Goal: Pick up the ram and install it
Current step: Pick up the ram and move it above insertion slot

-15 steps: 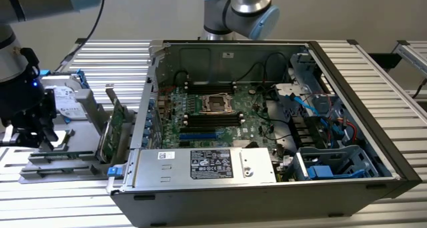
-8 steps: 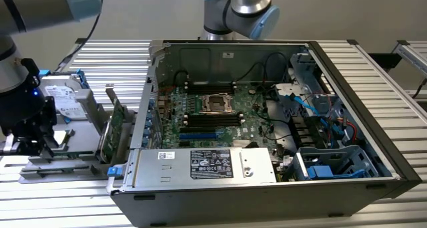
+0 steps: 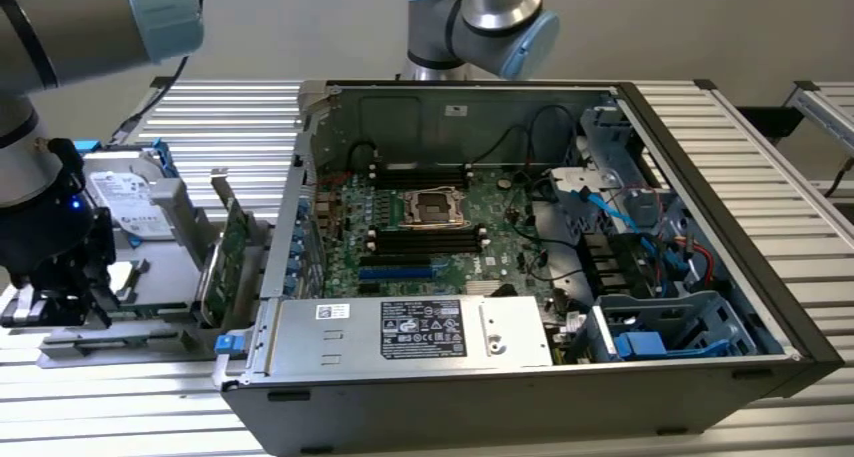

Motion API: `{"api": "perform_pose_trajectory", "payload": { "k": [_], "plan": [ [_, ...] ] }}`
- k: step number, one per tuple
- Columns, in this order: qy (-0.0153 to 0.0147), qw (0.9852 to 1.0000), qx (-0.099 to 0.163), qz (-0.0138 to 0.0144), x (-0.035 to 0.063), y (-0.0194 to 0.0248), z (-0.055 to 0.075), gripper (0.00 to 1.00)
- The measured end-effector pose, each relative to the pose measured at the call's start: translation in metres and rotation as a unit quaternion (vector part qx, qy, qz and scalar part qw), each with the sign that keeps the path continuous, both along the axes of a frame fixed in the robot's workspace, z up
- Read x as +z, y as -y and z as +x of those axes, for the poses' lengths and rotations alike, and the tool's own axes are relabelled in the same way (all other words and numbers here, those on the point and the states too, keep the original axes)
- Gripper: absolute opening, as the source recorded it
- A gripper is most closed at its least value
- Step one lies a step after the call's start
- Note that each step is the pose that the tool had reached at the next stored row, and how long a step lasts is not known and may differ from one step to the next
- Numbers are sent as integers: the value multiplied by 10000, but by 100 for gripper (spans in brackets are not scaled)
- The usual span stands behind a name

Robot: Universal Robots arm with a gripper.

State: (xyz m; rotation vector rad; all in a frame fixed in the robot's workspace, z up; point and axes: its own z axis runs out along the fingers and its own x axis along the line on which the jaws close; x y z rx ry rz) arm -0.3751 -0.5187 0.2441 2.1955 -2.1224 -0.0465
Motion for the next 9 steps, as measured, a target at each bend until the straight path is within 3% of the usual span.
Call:
{"api": "perform_pose_trajectory", "payload": {
  "k": [9],
  "plan": [
    [32, 9998, 191, 0, -154, 3, -43, 30]
  ]
}}
